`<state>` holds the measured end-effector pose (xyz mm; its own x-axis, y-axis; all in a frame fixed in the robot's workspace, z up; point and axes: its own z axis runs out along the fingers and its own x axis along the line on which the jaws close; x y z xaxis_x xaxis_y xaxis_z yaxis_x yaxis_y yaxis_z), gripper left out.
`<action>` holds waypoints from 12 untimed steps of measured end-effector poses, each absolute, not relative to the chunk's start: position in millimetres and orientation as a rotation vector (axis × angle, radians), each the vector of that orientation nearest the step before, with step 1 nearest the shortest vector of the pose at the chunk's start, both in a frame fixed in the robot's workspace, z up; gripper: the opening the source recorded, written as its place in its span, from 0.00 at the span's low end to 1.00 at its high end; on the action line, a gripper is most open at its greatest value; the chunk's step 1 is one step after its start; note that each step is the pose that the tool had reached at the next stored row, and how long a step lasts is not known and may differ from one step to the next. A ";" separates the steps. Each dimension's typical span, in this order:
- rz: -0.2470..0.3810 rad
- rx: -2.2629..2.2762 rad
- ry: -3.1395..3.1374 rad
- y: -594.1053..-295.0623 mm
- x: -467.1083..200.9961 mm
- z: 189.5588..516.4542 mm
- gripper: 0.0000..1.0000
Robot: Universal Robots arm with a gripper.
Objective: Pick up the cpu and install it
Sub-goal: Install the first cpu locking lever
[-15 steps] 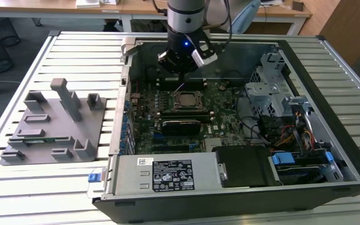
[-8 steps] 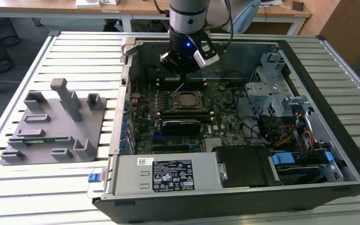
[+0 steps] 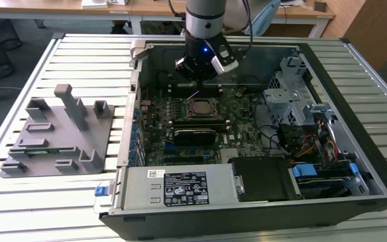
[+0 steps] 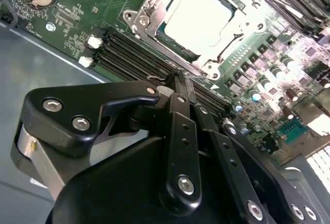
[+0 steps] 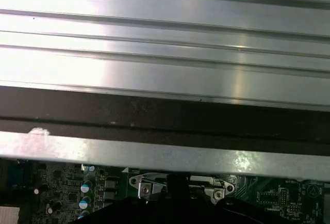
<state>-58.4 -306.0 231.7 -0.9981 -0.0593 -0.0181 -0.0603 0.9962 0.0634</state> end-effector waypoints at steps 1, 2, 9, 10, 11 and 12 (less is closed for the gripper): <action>0.100 -0.094 3.122 -306.0 -57.3 231.0 0.11; 0.100 -0.094 3.122 -306.0 -56.3 230.4 0.11; 0.100 -0.094 3.122 -306.0 -48.2 227.1 0.11; 0.100 -0.094 3.122 -306.0 -47.3 226.5 0.11; 0.100 -0.094 3.122 -306.0 -46.4 225.9 0.11; 0.100 -0.094 3.122 -306.0 -45.6 225.3 0.11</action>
<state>-45.6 -306.0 225.3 -0.9981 -0.0594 -0.0181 -0.0604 0.9962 0.0634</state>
